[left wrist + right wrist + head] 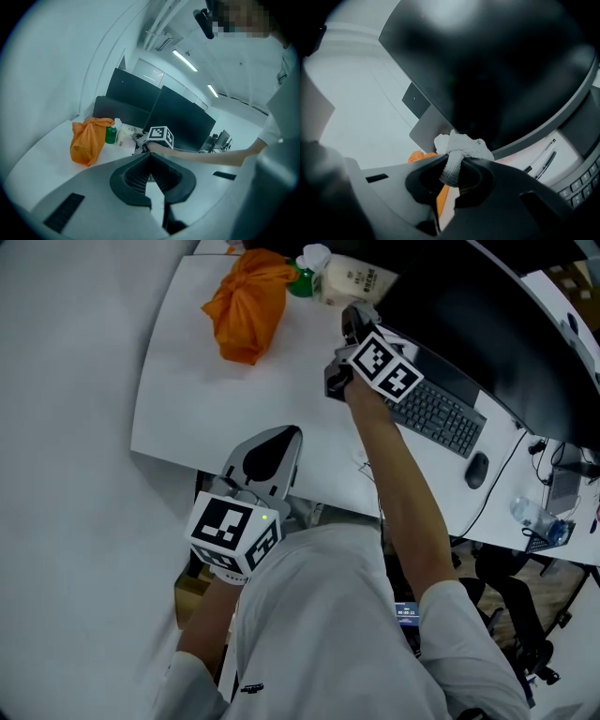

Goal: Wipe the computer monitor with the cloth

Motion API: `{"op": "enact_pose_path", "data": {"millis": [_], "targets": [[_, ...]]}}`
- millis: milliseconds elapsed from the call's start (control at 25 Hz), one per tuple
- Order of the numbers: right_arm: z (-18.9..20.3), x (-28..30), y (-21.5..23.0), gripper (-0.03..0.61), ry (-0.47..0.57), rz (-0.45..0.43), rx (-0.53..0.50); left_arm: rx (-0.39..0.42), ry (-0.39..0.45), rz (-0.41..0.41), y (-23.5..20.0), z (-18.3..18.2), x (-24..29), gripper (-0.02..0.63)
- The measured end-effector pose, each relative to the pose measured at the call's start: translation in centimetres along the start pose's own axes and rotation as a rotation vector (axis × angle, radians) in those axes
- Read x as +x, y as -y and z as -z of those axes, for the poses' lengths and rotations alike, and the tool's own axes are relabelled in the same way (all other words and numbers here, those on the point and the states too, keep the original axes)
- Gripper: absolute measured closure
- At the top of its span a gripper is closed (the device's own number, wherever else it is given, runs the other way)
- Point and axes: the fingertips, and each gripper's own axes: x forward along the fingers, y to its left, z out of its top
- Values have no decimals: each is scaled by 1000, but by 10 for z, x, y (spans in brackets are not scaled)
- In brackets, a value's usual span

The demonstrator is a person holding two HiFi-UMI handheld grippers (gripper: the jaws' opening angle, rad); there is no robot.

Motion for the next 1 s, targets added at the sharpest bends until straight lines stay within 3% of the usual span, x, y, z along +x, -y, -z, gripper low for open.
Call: {"op": "enact_pose_path", "data": {"millis": [440, 1000], "targets": [[-68, -28, -61, 551, 177, -79, 13, 22, 18, 26, 10, -6, -6, 594], [-176, -75, -161, 551, 379, -211, 16, 55, 107, 35, 21, -34, -31, 595]]}}
